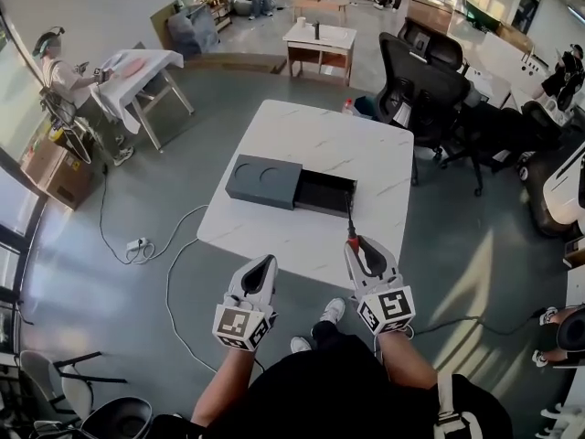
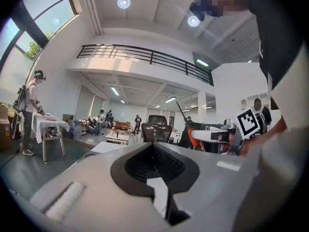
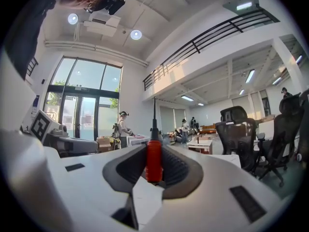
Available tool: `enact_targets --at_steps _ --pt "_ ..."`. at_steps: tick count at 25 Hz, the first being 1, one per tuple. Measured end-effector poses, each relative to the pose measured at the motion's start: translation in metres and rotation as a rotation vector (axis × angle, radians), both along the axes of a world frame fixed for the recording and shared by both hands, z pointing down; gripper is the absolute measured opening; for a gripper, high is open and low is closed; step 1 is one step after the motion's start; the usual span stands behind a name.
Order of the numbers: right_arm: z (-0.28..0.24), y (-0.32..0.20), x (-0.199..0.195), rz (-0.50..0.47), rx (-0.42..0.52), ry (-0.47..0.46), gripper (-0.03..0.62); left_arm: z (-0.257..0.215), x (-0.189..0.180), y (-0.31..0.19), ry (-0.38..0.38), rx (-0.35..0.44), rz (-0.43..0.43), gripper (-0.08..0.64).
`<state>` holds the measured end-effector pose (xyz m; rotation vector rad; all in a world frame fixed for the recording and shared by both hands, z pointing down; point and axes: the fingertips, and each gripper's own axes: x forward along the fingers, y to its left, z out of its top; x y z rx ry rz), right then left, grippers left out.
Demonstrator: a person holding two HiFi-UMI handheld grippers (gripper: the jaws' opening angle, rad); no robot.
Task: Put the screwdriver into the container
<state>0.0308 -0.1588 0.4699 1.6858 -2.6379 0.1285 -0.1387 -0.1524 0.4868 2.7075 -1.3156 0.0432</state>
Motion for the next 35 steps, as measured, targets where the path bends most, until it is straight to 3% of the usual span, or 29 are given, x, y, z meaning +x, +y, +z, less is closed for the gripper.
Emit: enact_targets --at_steps 4,17,25,35 --pt "0.002 -0.033 0.007 -0.004 -0.004 -0.001 0.097 -0.009 0.007 -0.037 0.009 0.012 0.0 0.009" --pt "0.035 -0.11 0.035 -0.03 -0.059 0.045 0.097 0.003 0.036 -0.115 -0.076 -0.027 -0.011 0.009" --pt "0.055 -0.131 0.04 -0.066 -0.079 0.179 0.097 0.016 0.042 -0.145 -0.077 -0.057 0.002 0.009" --pt "0.077 -0.16 0.031 -0.012 -0.134 0.242 0.097 0.028 0.036 -0.187 -0.065 -0.077 0.073 0.009"
